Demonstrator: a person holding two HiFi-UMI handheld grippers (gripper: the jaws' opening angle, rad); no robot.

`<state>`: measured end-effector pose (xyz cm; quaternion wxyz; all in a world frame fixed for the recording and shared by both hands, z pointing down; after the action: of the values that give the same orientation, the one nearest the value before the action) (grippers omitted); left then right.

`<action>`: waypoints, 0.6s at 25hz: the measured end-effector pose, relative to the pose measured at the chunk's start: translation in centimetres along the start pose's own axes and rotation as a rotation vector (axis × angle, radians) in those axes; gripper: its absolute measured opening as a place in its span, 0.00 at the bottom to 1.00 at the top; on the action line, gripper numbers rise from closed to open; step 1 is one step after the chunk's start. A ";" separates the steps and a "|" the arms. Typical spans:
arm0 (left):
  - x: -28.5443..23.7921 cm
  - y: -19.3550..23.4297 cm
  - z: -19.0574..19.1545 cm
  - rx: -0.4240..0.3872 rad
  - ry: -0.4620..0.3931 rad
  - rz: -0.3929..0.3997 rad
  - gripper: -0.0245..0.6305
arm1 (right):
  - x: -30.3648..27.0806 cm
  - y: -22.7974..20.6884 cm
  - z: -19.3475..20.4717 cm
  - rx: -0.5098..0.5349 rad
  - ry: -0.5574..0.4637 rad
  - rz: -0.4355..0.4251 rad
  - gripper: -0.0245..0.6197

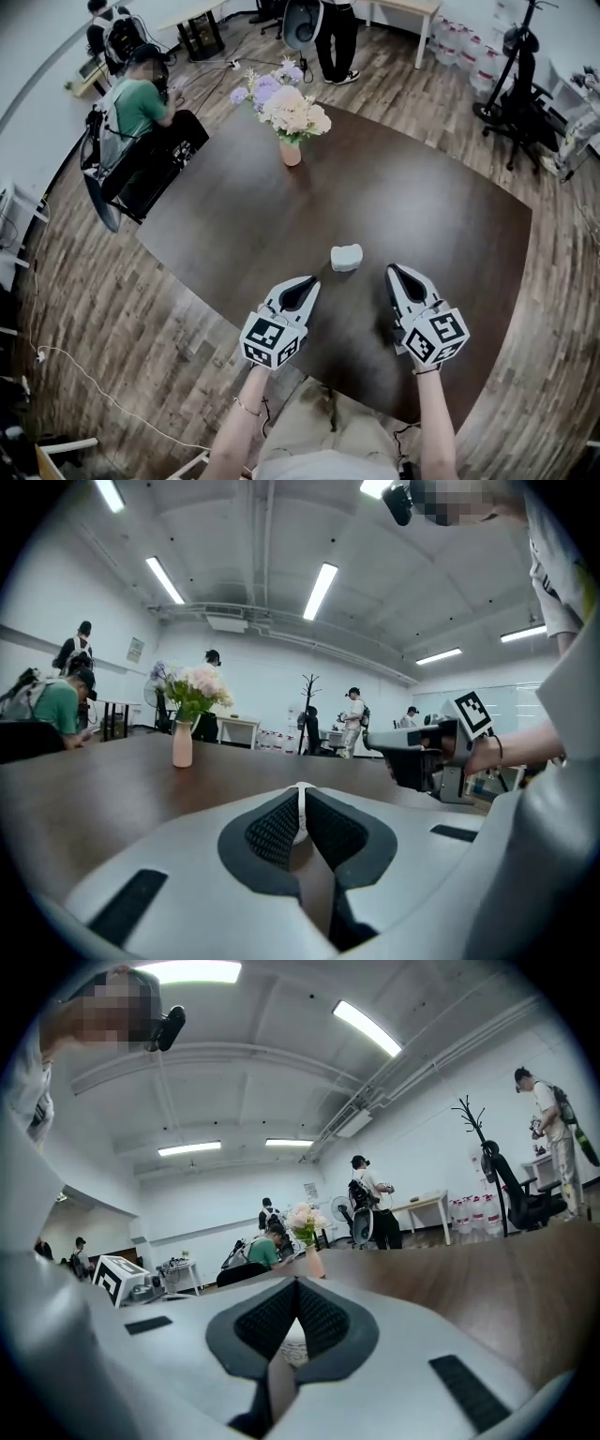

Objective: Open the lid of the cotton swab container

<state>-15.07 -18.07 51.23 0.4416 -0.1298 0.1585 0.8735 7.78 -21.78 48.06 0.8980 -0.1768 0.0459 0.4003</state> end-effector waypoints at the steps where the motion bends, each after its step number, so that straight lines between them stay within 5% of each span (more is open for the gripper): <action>1: -0.9 0.4 0.4 -0.005 0.018 0.026 0.07 | -0.4 -0.2 0.1 0.004 0.003 0.004 0.07; 5: -4.2 1.9 1.8 -0.040 0.080 0.100 0.08 | -1.4 -0.8 0.0 0.022 0.013 0.012 0.07; 15: -9.5 3.5 2.7 -0.161 0.188 0.293 0.44 | -1.4 -1.2 -0.6 0.023 0.011 0.036 0.07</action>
<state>-12.63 -25.92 57.78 0.2811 -0.2214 0.1461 0.9223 7.73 -23.67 48.15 0.8923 -0.1675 0.0585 0.4151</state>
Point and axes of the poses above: the fingertips, and each gripper's own axes: x backward along the fingers, y to its left, z out of its underside, the point moved 7 cm from there along x, backward along the fingers, and after that the axes turned 5 degrees about y, right-handed, at the moved point
